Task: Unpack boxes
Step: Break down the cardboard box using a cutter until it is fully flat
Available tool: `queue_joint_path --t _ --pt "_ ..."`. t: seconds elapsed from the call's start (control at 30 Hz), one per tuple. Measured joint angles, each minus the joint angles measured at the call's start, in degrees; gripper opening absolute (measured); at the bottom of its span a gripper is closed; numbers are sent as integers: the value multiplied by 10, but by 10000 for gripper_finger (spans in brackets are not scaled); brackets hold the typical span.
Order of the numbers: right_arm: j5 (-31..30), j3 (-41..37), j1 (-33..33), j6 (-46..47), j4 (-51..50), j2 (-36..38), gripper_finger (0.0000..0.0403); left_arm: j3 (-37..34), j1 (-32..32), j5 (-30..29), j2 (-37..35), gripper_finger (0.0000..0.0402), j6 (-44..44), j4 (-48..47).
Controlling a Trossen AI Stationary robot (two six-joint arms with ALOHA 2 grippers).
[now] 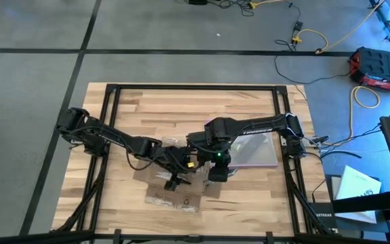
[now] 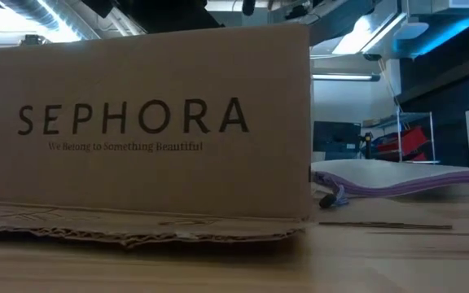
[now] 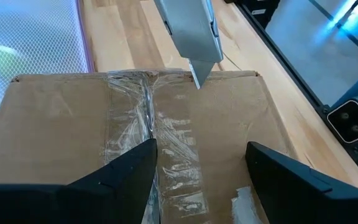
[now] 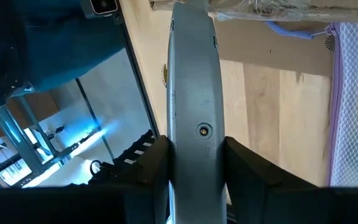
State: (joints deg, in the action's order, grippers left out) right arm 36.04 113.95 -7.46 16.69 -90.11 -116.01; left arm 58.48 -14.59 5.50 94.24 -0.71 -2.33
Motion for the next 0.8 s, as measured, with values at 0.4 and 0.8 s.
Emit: queue_joint_path --t 0.4,0.8 --pt "1 0 3 8 1 21 106 0 0 1 0 236 0 0" --pt "3 -1 4 -3 2 21 106 0 0 -1 0 236 0 0"
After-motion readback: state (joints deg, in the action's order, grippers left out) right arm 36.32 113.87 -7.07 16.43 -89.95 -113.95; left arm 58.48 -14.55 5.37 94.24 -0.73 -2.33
